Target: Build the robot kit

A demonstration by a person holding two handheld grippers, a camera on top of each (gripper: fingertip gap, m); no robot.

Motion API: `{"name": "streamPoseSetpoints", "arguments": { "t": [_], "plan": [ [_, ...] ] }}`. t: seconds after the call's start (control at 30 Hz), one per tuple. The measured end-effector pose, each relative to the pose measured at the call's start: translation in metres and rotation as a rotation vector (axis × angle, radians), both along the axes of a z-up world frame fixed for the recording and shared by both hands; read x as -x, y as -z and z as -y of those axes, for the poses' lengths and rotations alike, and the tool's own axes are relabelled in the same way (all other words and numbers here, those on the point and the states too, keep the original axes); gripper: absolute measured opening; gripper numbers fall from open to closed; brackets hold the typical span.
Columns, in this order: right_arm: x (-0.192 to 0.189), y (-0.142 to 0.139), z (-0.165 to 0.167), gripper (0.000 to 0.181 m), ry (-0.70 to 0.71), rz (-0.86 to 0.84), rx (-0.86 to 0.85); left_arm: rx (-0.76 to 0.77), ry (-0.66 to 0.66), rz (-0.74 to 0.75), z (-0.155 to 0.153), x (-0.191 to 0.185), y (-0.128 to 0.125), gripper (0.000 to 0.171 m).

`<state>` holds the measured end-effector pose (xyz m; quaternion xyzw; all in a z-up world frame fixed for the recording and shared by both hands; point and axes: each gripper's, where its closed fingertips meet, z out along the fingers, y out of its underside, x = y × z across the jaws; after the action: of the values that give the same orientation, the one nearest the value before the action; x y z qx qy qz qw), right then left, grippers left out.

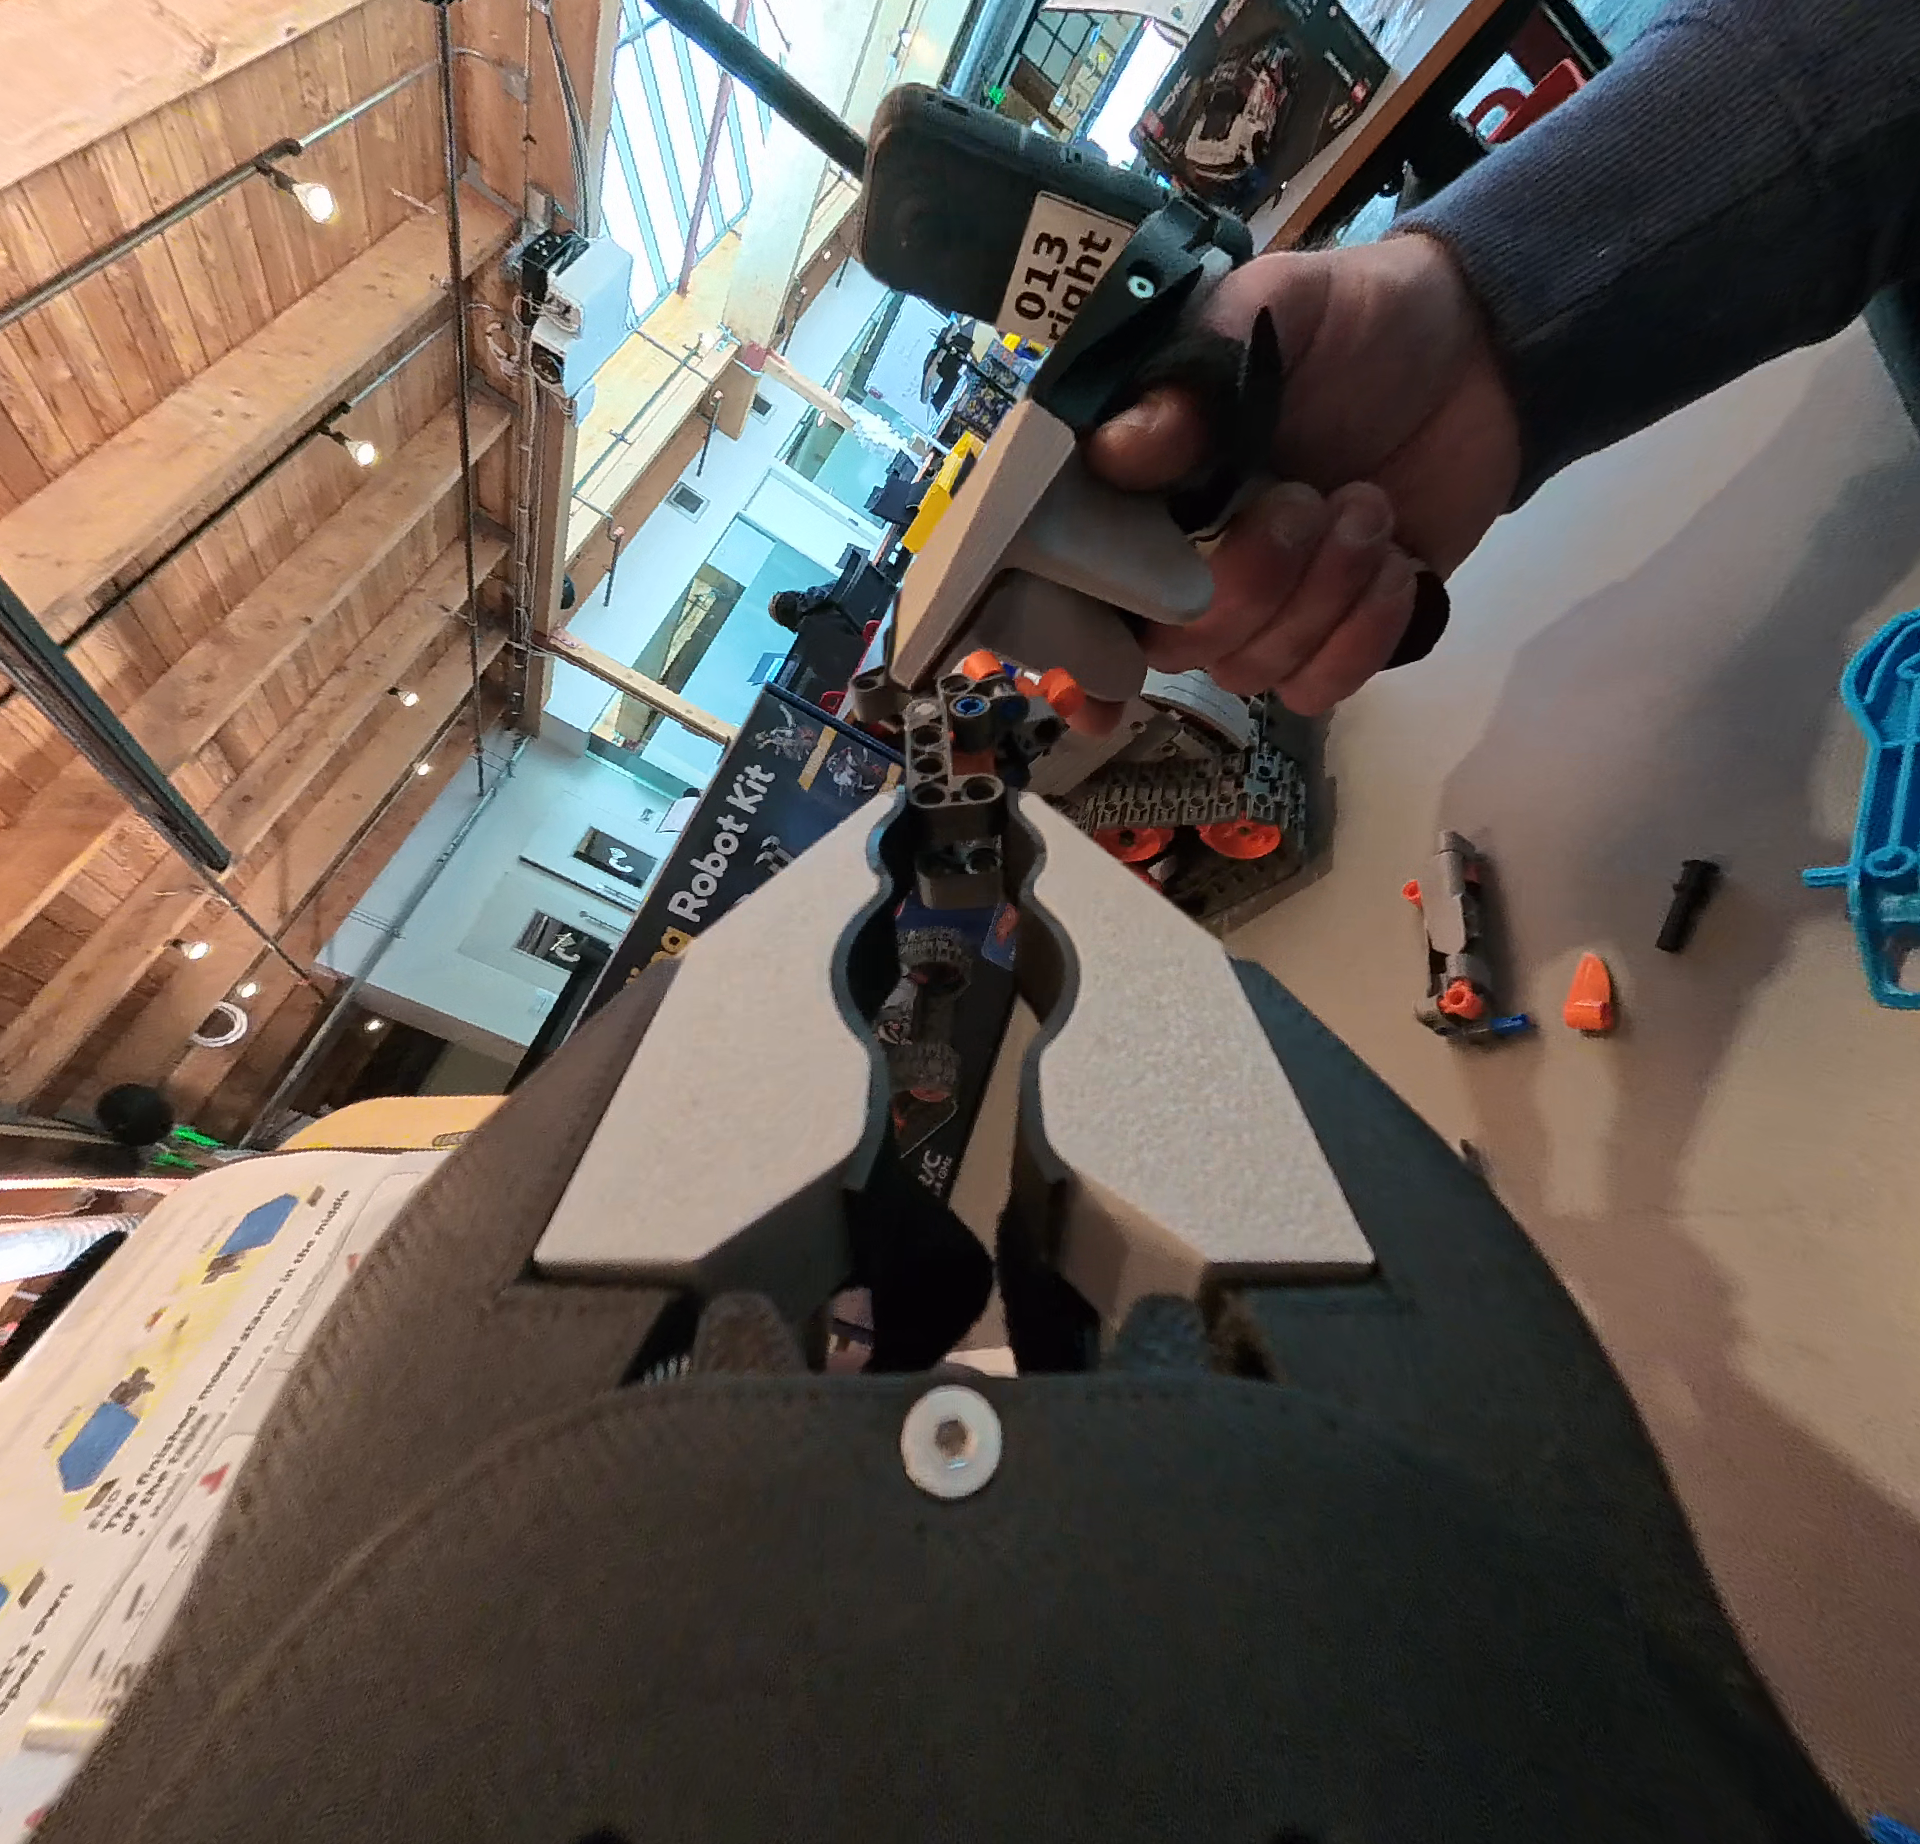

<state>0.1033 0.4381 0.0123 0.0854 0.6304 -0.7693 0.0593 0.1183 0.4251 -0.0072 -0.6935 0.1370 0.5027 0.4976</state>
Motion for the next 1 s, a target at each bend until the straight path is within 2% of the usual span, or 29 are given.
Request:
{"name": "streamPoseSetpoints", "arguments": {
  "t": [0.33, 0.57, 0.77, 1.0],
  "plan": [
    [-0.013, 0.013, 0.009, 0.008, -0.064, -0.045, -0.093, 0.094, 0.076, 0.086, -0.007, -0.012, 0.019, 0.013],
    [-0.016, 0.018, 0.011, 0.008, -0.082, -0.047, -0.122, 0.102, 0.087, 0.112, -0.008, -0.013, 0.023, 0.014],
    [-0.013, 0.014, 0.01, 0.008, -0.039, -0.079, -0.111, 0.09, 0.041, 0.096, -0.005, -0.005, 0.02, 0.014],
    [-0.009, 0.007, 0.007, 0.008, 0.008, -0.099, -0.083, -0.006, 0.032, 0.13, -0.002, 0.0, 0.008, 0.013]
  ]
}}
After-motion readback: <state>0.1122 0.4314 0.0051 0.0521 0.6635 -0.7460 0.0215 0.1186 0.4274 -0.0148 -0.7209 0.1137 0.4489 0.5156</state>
